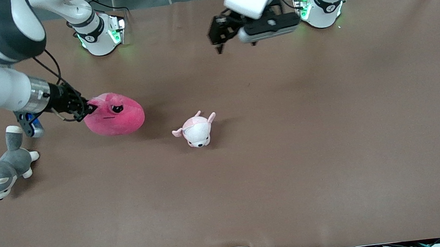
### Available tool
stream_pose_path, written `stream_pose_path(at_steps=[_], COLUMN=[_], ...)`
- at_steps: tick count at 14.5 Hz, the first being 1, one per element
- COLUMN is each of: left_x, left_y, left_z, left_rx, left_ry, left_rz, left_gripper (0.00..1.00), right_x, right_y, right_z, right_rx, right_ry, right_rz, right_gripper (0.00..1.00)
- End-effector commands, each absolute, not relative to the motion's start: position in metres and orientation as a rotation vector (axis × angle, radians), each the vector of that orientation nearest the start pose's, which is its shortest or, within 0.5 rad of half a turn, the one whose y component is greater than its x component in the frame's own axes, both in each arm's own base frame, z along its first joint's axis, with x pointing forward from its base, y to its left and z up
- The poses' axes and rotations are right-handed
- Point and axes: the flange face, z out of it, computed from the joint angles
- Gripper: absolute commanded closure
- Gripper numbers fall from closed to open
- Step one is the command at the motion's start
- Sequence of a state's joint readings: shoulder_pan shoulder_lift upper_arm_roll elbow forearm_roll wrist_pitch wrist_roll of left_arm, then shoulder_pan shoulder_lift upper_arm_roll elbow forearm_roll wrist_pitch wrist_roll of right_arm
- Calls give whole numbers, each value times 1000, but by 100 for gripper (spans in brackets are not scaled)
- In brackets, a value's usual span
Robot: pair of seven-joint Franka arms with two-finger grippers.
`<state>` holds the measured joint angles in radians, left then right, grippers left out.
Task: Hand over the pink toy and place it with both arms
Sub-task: 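Open the left gripper and withdraw it while the right gripper holds, then carry the pink plush with the right gripper beside the grey cat, lower it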
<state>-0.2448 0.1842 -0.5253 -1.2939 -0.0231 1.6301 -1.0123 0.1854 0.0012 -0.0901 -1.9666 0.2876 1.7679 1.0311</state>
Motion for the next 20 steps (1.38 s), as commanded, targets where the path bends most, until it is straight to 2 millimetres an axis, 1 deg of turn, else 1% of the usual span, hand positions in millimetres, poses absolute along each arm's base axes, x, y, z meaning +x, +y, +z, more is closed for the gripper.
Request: stream_pose_path(at_steps=[1, 2, 4, 6, 7, 8, 9, 10, 11, 13, 14, 16, 18, 20], left_x=[479, 489, 507, 520, 523, 524, 523, 522, 520, 521, 521, 513, 505, 504], left_y=[-324, -293, -224, -160, -141, -122, -106, -87, -69, -49, -47, -50, -58, -60], left_z=[684, 687, 694, 694, 693, 688, 684, 682, 681, 679, 679, 680, 677, 675], left_rx=[-3245, -3225, -3195, -3175, -3173, -3161, -3151, -3143, -3138, -3144, -3144, -3128, -3109, -3107], left_ry=[-322, -287, -198, -135, -105, -97, -92, -78, -40, -4, -6, -13, -14, -17], left_rz=[-45, -33, -3, 33, 40, 60, 71, 78, 82, 85, 83, 66, 16, -4], left_gripper=[0, 0, 0, 0, 0, 0, 0, 0, 0, 0, 0, 0, 0, 0], right_x=[510, 508, 506, 508, 509, 511, 513, 516, 519, 527, 535, 548, 559, 567], right_y=[41, 30, 1, -20, -24, -28, -30, -30, -31, -32, -32, -39, -45, -50], right_z=[408, 398, 381, 366, 361, 356, 354, 353, 354, 367, 377, 397, 423, 452], right_rx=[-2618, -2625, -2638, -2647, -2650, -2651, -2655, -2659, -2665, -2704, -2759, -2915, -3028, -3128], right_ry=[1395, 1372, 1323, 1287, 1279, 1272, 1265, 1254, 1239, 1130, 1015, 748, 493, 284], right_rz=[439, 423, 421, 443, 450, 447, 424, 411, 405, 355, 310, 216, 149, 132], right_gripper=[99, 99, 96, 87, 81, 59, 18, 0, 0, 0, 0, 0, 0, 0])
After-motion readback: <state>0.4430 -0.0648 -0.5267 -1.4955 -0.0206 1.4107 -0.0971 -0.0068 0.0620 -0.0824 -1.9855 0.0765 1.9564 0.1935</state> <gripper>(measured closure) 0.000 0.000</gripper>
